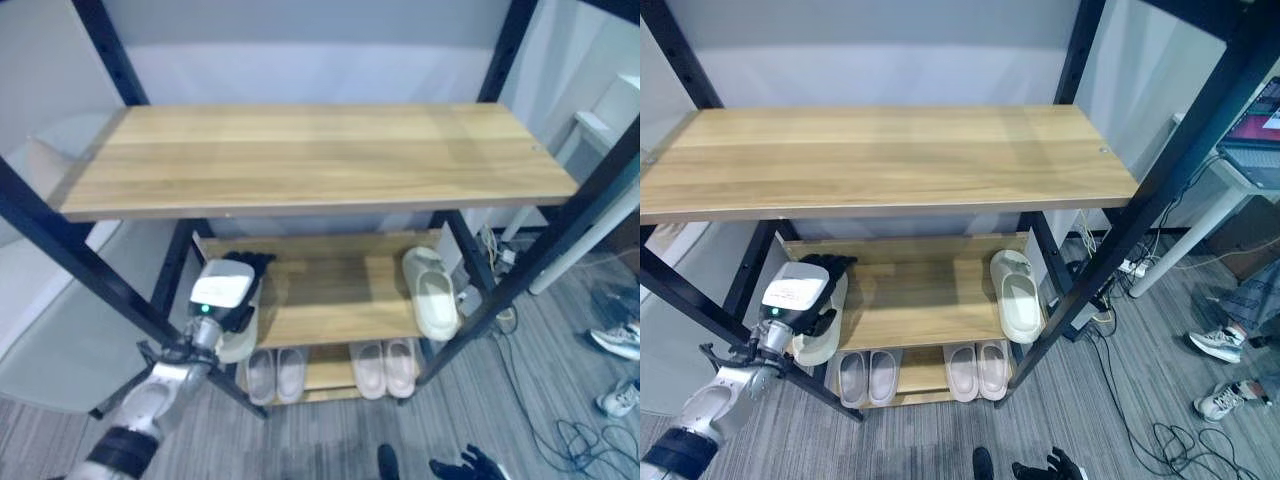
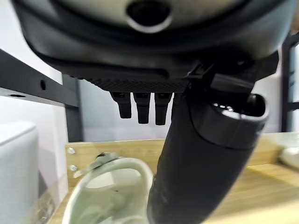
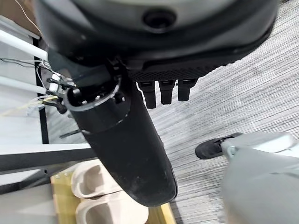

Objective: Arrange the slippers neatly on the shoe rack.

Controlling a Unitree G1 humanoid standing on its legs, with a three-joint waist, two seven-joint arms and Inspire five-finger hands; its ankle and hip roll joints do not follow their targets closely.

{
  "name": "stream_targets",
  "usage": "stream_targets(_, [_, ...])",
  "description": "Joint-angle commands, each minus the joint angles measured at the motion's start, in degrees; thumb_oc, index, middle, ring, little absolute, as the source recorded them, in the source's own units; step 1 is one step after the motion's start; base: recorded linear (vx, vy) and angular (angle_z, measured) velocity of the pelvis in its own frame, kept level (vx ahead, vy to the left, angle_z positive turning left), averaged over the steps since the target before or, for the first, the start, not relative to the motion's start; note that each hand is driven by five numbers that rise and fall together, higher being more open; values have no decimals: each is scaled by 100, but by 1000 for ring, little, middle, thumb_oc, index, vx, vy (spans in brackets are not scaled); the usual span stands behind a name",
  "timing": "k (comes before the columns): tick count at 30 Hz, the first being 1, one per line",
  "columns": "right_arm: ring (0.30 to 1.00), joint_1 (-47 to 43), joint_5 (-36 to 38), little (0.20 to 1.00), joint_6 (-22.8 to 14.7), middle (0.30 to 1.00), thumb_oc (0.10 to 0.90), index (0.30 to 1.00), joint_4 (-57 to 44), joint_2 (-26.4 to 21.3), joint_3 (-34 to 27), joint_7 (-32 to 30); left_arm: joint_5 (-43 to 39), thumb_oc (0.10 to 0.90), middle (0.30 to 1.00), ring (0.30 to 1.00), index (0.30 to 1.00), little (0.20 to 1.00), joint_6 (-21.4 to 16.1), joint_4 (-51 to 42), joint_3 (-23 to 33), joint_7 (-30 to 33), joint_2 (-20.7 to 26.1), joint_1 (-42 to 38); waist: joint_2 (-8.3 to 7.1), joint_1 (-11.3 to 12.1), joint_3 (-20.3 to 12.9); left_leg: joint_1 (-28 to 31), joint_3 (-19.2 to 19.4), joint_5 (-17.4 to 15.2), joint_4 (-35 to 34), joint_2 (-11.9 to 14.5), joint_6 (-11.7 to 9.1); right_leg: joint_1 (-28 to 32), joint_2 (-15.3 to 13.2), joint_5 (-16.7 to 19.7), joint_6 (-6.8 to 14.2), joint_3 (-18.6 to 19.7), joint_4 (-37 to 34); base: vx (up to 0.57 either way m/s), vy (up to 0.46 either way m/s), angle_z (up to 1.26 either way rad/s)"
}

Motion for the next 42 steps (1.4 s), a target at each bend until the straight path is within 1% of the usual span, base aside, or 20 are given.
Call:
stream_targets(1, [900,-158,-124,900,-303,900,800,900,-386,-401,-63,-126,128,800,900,900,900,900,126,-257,558,627,19,-1013,521,-46,345,-208,-463,-335,-7,-217,224,765,257,-1147,154,-545,5,0,16,-28])
stream_targets(8, [900,-168,-113,900,-318,900,800,900,-396,-379,-53,-160,133,800,900,900,900,900,213,-260,619,704,36,-1070,501,-22,385,-245,-468,-334,-7,-235,240,734,248,-1141,167,-552,11,5,12,-9])
stream_targets(16, [900,-198,-155,900,-306,900,800,900,-428,-358,-4,-188,72,800,900,900,900,900,268,-321,750,761,21,-1004,505,-22,388,-109,-501,-393,-7,-255,257,845,233,-1183,159,-585,29,23,12,-5])
stream_targets(24, [900,-156,-190,900,-286,900,800,900,-464,-319,4,-160,9,800,900,900,900,900,221,-612,984,804,-72,-770,501,12,400,-48,-517,-430,-7,-283,278,903,213,-1205,164,-615,39,4,2,0])
stream_targets(31, [900,-221,-225,900,-255,900,800,900,-424,-391,-1,-180,126,800,900,900,900,900,337,-322,797,808,-14,-918,515,1,433,-77,-518,-421,-7,-290,286,856,206,-1180,180,-617,39,8,6,-1])
stream_targets(32, [900,-227,-208,900,-254,900,800,900,-412,-434,-15,-185,186,800,900,900,900,900,386,-142,641,778,-11,-1016,504,-3,446,-124,-508,-404,-7,-288,289,819,212,-1162,187,-616,41,0,0,0])
stream_targets(35, [900,-210,-193,900,-255,900,800,900,-433,-467,-32,-180,251,800,900,900,900,900,464,76,521,720,13,-1110,482,-10,450,-152,-490,-406,-7,-285,294,799,227,-1154,193,-604,38,0,0,0])
stream_targets(39, [900,-192,-207,900,-254,900,800,900,-453,-477,-56,-199,236,800,900,900,900,900,532,226,503,712,32,-1146,458,4,464,-176,-481,-404,-7,-279,293,769,239,-1145,193,-595,39,0,0,0])
stream_targets(42, [900,-196,-230,900,-251,900,800,900,-467,-485,-37,-200,195,800,900,900,900,900,494,255,489,697,-15,-1138,442,-1,473,-170,-468,-412,-7,-276,292,768,243,-1149,186,-597,43,0,0,0])
